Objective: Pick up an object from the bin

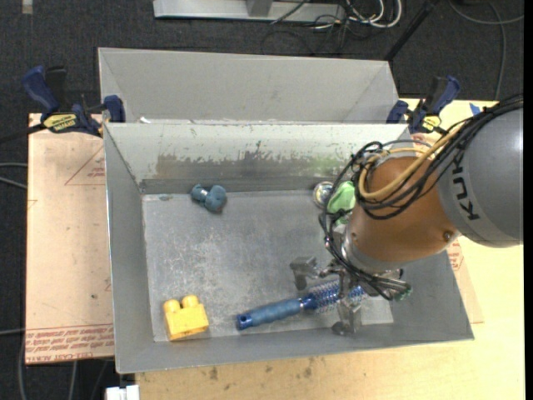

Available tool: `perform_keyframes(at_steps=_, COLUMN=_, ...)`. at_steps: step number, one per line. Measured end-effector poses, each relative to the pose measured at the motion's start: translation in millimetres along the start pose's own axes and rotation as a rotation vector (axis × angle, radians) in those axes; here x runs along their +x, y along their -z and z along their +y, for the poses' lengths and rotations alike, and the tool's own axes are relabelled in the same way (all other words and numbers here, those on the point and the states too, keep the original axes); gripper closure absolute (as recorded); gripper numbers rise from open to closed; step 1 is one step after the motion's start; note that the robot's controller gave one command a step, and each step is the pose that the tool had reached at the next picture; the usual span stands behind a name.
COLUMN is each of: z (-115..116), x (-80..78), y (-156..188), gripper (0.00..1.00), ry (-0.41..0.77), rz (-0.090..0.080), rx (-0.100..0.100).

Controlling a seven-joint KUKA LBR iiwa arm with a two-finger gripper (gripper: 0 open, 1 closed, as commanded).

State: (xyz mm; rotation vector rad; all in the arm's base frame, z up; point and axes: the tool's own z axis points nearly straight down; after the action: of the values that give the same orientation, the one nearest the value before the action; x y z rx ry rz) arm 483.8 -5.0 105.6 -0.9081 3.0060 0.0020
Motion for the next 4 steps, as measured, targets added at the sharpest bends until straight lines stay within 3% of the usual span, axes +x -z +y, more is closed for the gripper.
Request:
perform_keyframes(at_steps=1, z=12.5, x=-9.6, y=-33.7, gripper=0.00, ry=0.053, rz=-0.018, rx=0.010)
perform_keyframes(at_steps=2, z=11.8, x=-12.1, y=-32.7, gripper=0.00, ry=0.051, rz=-0.026, rx=0.013)
perform_keyframes(at_steps=3, z=12.7, x=-10.7, y=-33.8, gripper=1.00, ry=0.050, rz=-0.022, rx=0.010)
perform_keyframes(at_steps=4, z=12.7, x=-12.4, y=21.6, gripper=1.00, ry=0.047, rz=-0.003, rx=0.002)
